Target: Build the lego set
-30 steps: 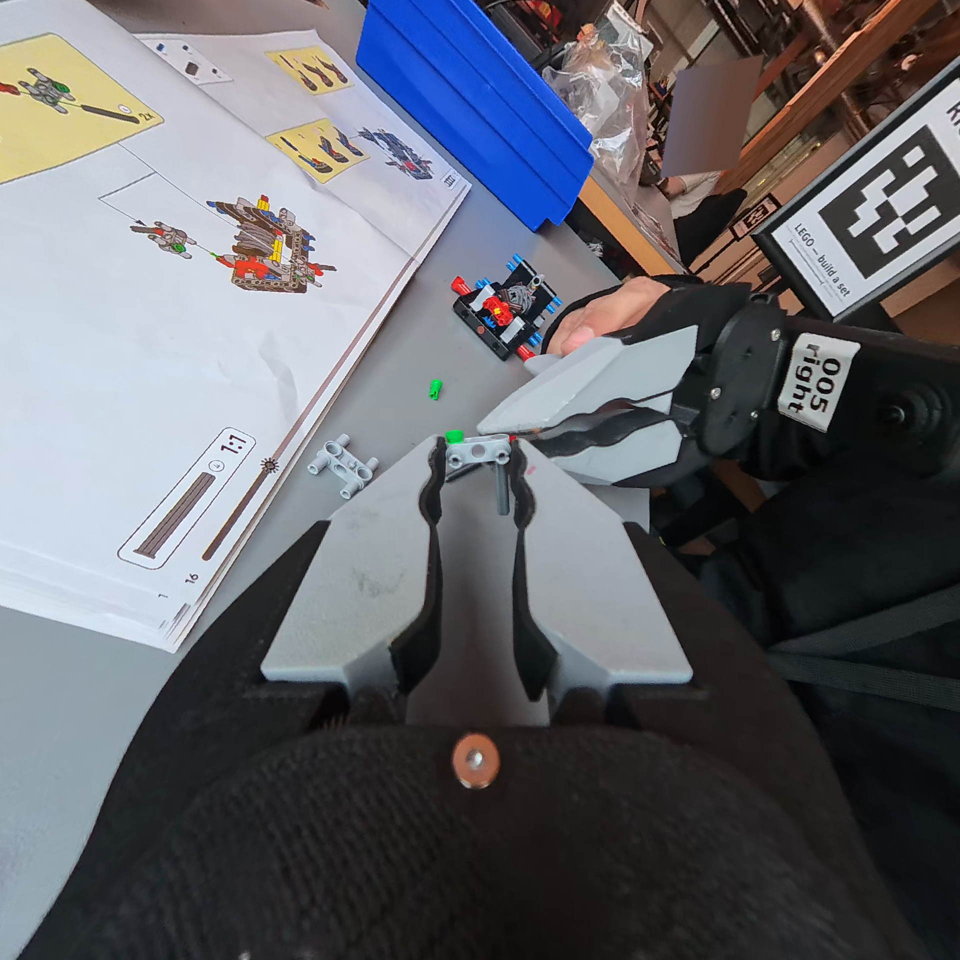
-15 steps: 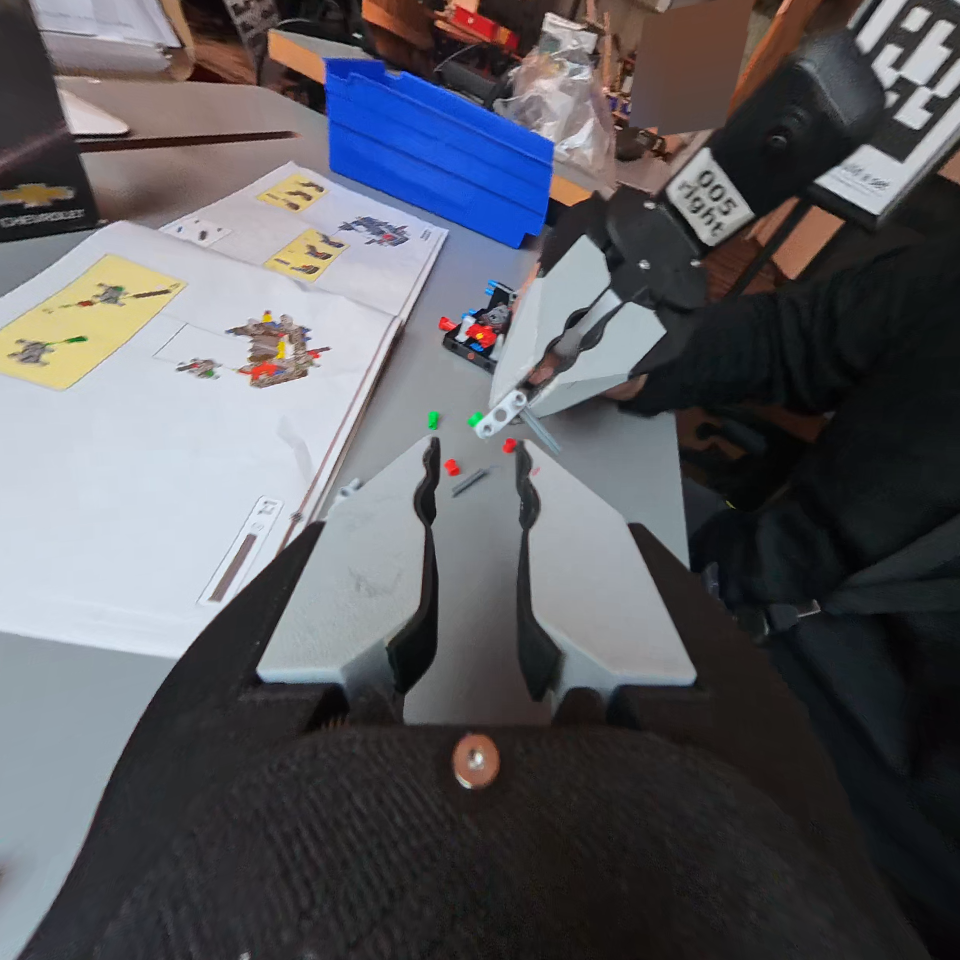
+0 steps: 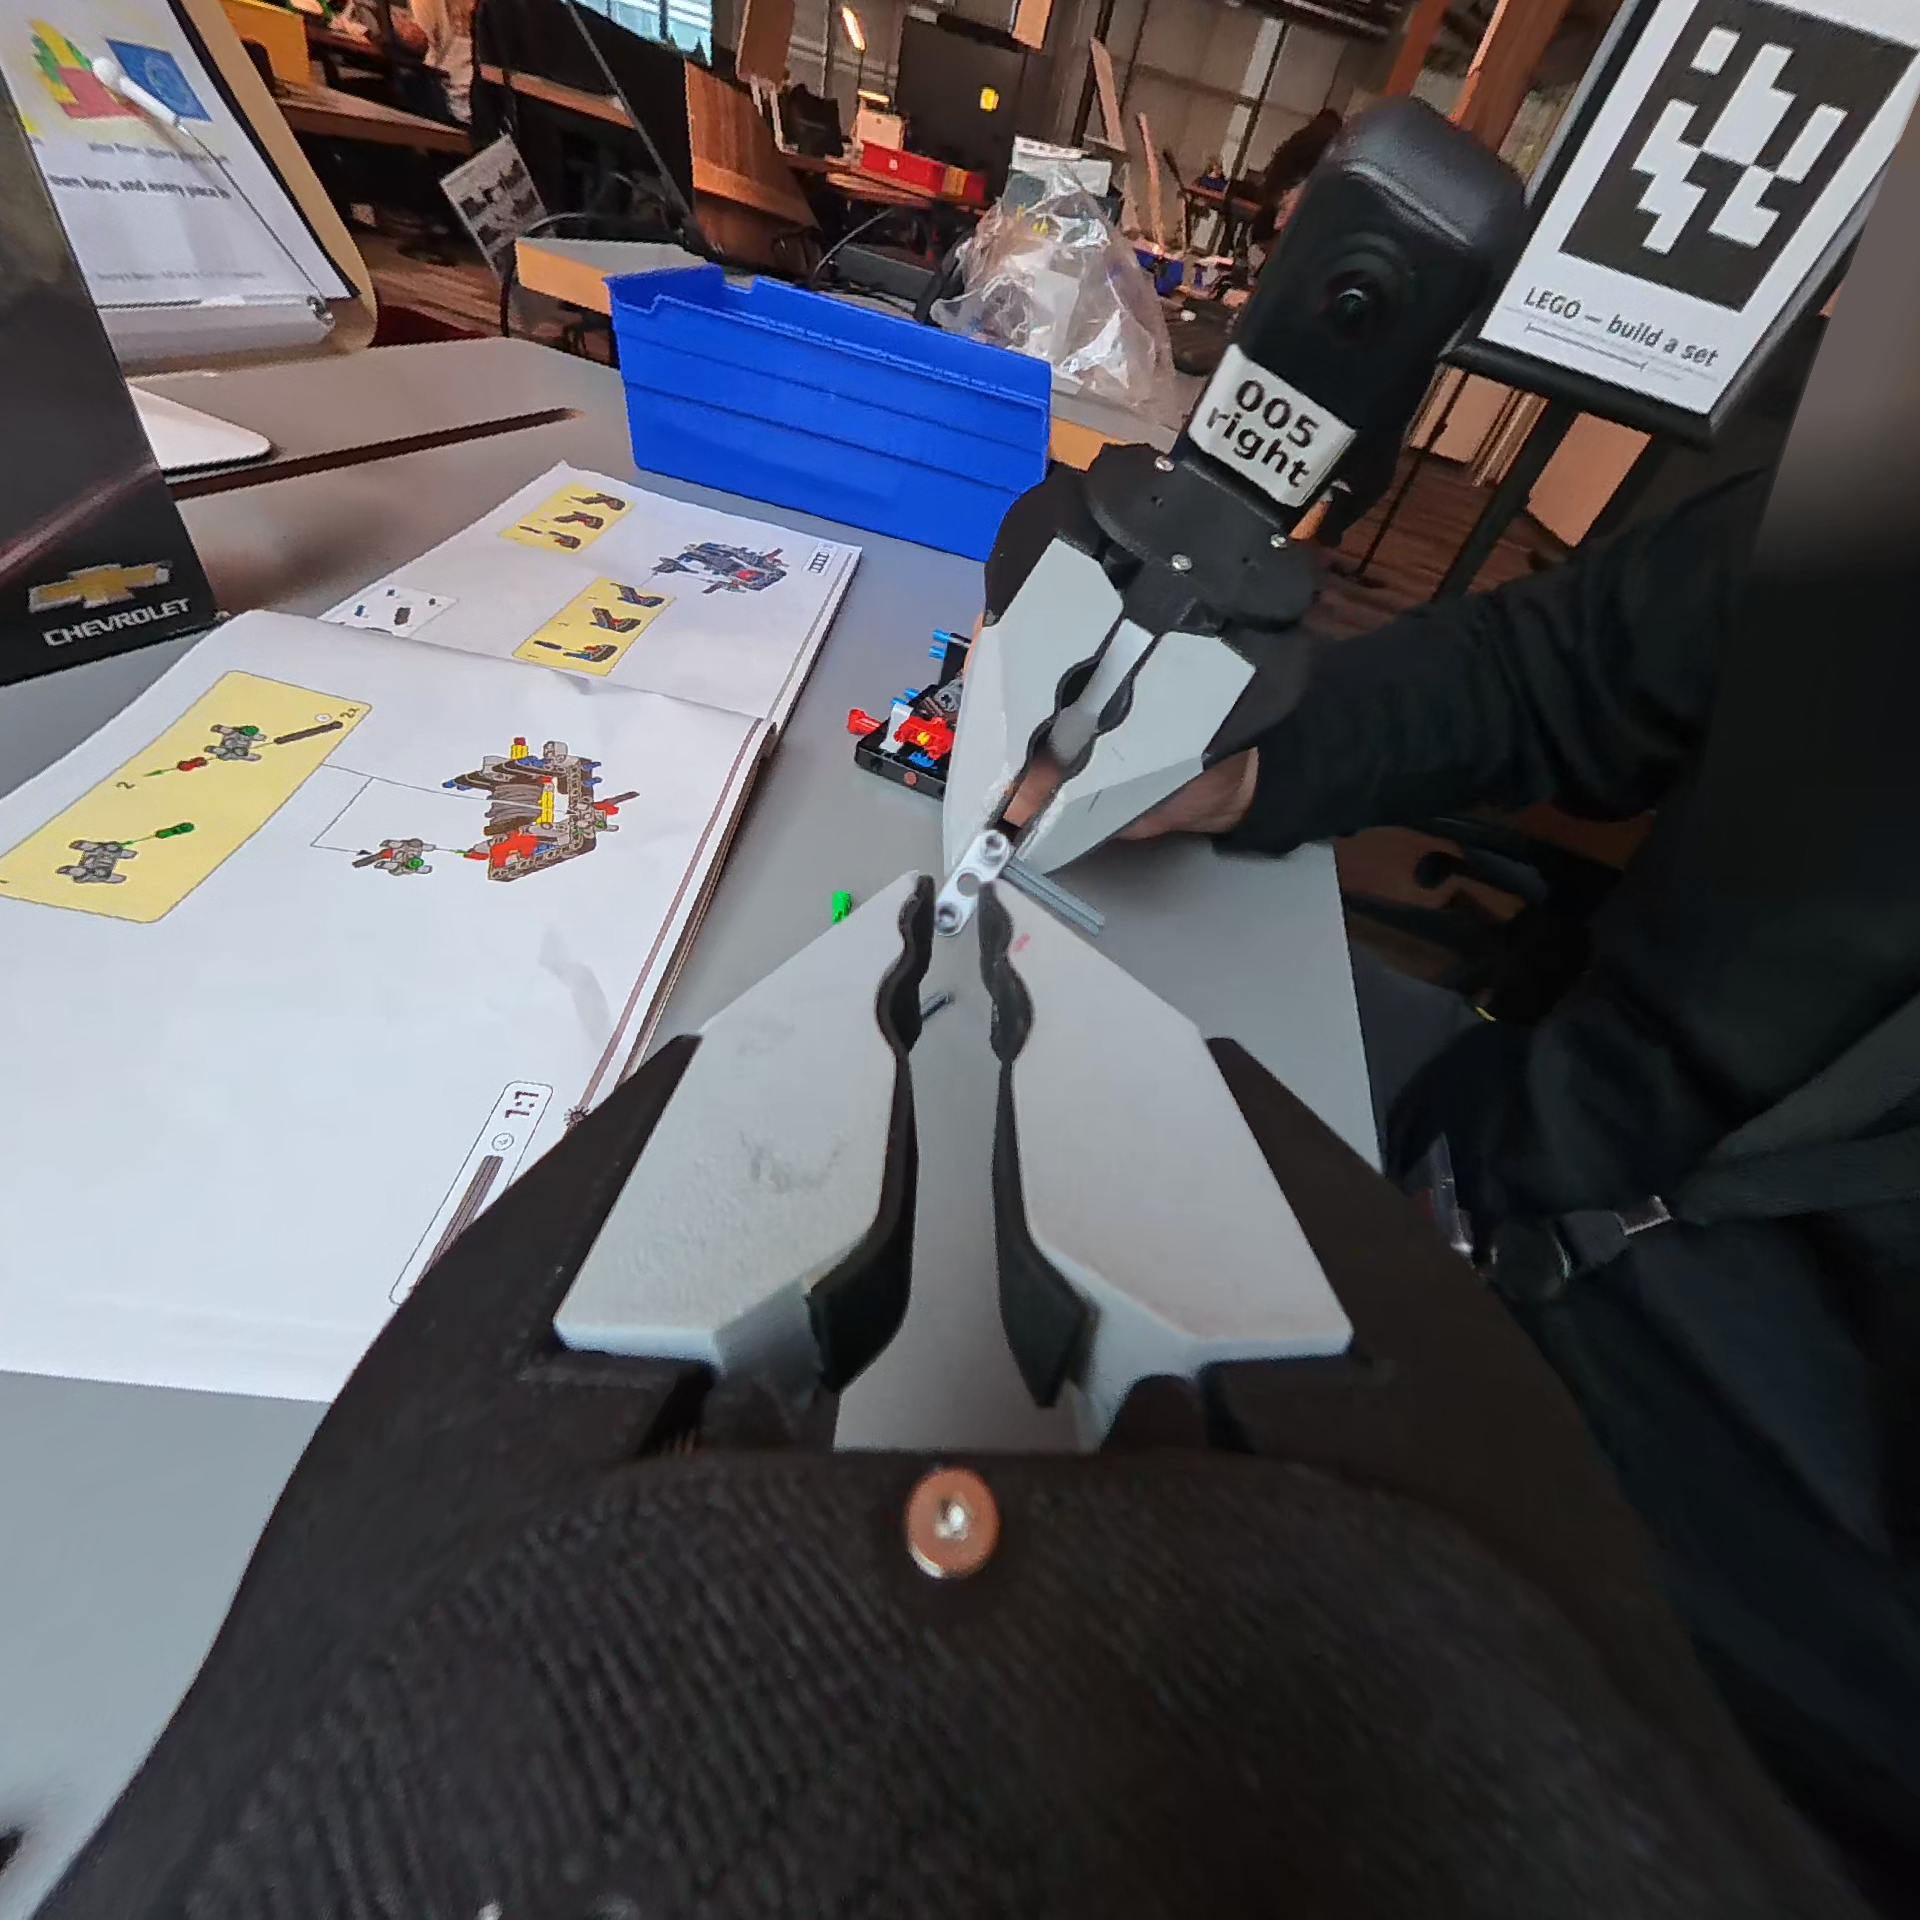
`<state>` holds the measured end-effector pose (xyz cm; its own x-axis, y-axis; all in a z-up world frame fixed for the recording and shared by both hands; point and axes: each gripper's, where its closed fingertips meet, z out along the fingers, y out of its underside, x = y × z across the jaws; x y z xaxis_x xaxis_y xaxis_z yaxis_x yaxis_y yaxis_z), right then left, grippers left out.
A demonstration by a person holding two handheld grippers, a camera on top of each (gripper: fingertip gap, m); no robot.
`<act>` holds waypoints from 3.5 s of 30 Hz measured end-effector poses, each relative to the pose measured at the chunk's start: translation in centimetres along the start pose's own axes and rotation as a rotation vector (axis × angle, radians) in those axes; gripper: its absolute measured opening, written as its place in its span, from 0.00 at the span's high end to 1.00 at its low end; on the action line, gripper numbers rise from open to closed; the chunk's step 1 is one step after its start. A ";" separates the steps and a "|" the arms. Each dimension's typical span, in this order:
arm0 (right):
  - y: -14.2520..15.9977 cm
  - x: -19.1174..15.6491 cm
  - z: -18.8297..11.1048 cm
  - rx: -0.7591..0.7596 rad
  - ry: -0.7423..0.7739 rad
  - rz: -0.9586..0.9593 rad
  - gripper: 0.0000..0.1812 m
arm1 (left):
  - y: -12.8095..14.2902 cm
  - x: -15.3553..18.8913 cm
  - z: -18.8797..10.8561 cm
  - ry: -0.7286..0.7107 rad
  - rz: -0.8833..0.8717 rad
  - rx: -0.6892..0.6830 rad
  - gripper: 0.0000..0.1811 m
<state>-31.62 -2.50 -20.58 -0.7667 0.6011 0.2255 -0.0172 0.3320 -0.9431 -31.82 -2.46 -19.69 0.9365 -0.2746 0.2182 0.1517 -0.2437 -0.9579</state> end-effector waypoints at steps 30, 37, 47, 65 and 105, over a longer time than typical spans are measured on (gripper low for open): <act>5.9 1.3 -2.1 -0.389 0.020 0.125 0.92 | 5.7 -2.7 1.4 -0.146 -0.081 -0.325 0.98; 9.2 1.6 -2.5 -0.577 0.047 0.107 0.92 | 7.1 -3.2 2.2 -0.226 -0.012 -0.434 0.98; 9.3 1.4 -2.2 -0.616 0.009 0.041 0.89 | 6.9 -4.2 2.0 -0.326 0.068 -0.435 0.98; 9.1 0.8 -0.7 -0.664 -0.094 -0.034 0.98 | 6.1 -5.4 1.0 -0.438 0.170 -0.415 0.98; 5.4 -2.0 3.0 -0.327 -0.077 0.497 0.98 | 6.0 -4.2 -1.7 -0.682 0.068 -0.461 0.98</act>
<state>-32.13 -4.06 -26.89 -0.6771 0.6911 -0.2530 0.5441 0.2386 -0.8044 -35.40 -4.38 -26.05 0.9477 0.2866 -0.1407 0.0822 -0.6451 -0.7597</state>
